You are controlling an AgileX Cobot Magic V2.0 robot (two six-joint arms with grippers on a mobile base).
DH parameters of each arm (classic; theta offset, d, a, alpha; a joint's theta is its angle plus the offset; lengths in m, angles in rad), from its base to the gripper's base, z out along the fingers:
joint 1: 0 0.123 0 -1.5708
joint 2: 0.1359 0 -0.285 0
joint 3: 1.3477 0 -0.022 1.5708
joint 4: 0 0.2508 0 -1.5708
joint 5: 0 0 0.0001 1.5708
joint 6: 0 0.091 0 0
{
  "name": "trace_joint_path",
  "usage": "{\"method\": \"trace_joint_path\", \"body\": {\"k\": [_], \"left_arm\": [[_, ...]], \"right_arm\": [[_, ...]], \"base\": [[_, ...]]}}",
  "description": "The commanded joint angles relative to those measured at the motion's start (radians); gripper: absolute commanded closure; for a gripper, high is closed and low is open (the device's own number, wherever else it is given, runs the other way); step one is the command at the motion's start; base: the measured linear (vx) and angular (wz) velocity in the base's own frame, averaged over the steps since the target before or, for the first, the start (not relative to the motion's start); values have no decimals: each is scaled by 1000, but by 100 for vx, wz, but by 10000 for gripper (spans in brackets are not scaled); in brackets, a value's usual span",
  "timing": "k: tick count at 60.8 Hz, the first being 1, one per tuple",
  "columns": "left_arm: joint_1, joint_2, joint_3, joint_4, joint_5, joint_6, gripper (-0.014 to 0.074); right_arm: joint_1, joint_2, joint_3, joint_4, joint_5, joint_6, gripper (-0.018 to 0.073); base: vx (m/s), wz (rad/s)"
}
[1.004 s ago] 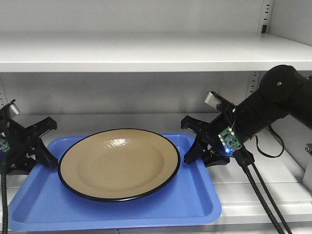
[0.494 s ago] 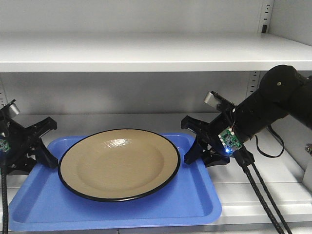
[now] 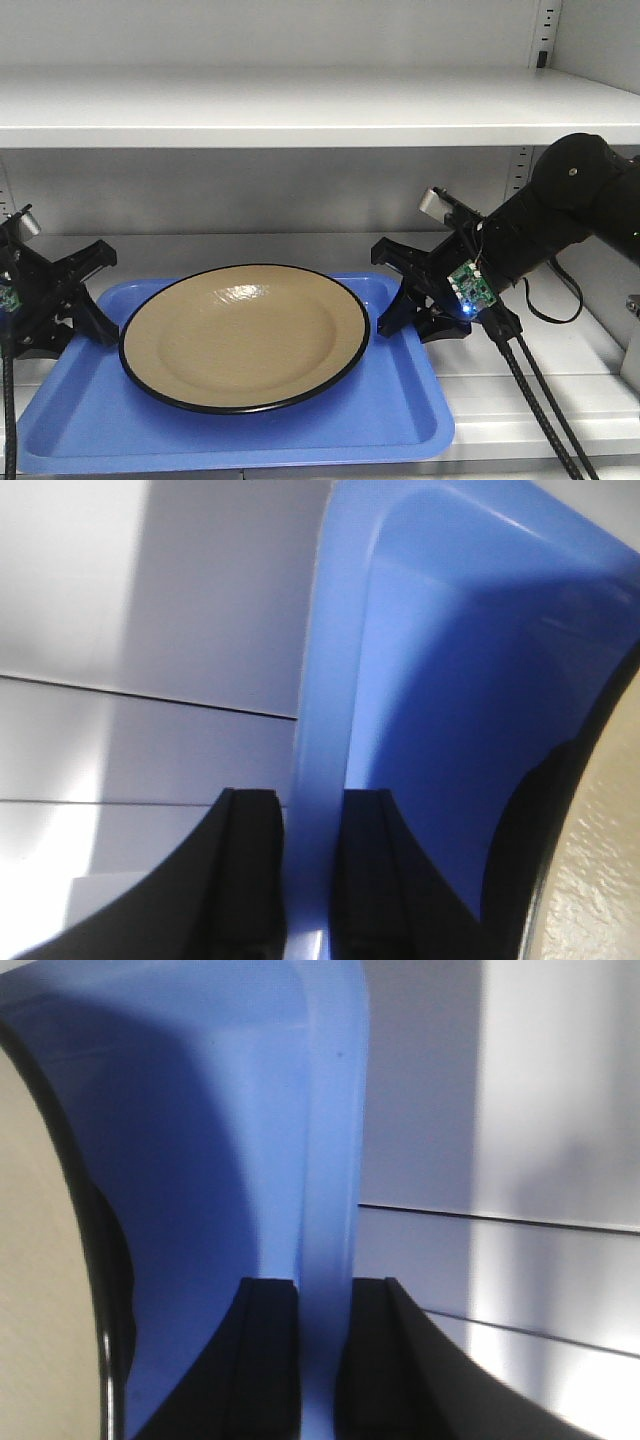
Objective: Place disk in tray to left cabinet
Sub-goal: 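Hold the tray in front of the cabinet's lower shelf, then push the tray forward and lower it onto the lower shelf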
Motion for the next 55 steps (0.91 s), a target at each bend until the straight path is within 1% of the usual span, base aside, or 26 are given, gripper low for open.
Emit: {"method": "trace_joint_path", "body": {"k": [1, 13, 21, 33, 55], "left_arm": [[-18, -52, -37, -156, -38, -10, 597], [-18, -34, -37, -109, -100, -10, 597], [-18, -15, -37, -111, -112, -10, 597], [-18, 10, -37, -116, -228, -10, 597], [-18, 58, -37, -115, -342, -10, 597]], "right_arm": [[21, -61, -37, 150, 18, -12, 564], [21, -57, -37, 150, -6, -12, 564], [21, -46, -37, 150, -57, -12, 564], [21, -17, -37, 150, -131, -12, 564], [21, 56, -37, 144, -274, -13, 564]], "base": [[0, 0], [0, 0], [0, 0], [0, 0], [0, 0]]}}
